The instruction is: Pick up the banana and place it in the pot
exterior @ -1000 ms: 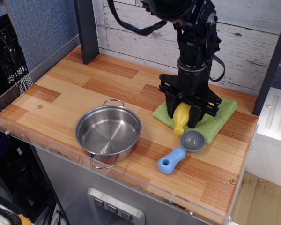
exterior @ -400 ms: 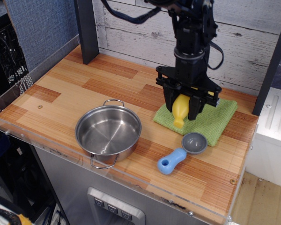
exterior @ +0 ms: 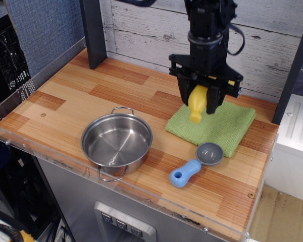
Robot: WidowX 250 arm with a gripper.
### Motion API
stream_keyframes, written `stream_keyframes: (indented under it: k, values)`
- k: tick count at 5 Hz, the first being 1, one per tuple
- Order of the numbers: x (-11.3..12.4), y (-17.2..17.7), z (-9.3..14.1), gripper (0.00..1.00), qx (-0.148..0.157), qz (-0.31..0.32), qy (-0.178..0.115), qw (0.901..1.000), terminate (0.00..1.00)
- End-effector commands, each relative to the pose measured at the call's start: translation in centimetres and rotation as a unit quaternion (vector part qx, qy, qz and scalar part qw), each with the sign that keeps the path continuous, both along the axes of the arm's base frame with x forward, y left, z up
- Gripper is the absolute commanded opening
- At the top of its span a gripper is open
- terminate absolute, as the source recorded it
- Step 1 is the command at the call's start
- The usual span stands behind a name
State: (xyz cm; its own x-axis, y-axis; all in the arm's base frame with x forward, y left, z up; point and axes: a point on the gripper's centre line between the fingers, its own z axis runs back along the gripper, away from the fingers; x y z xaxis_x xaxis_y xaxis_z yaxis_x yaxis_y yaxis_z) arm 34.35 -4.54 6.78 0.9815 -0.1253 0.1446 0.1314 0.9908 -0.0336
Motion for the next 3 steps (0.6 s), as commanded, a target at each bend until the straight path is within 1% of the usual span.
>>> stream_keyframes:
  k: [1,2,3]
  values:
    - [-4.6,2.9,4.5,0.0,0.014,0.007,-0.036,0.9992,0.0]
    - [-8.0,5.0,4.9,0.0,0.04,0.008,-0.027,0.9988,0.0]
    - [-10.0,7.4,3.9,0.0,0.049,0.006,-0.014,0.9987,0.0]
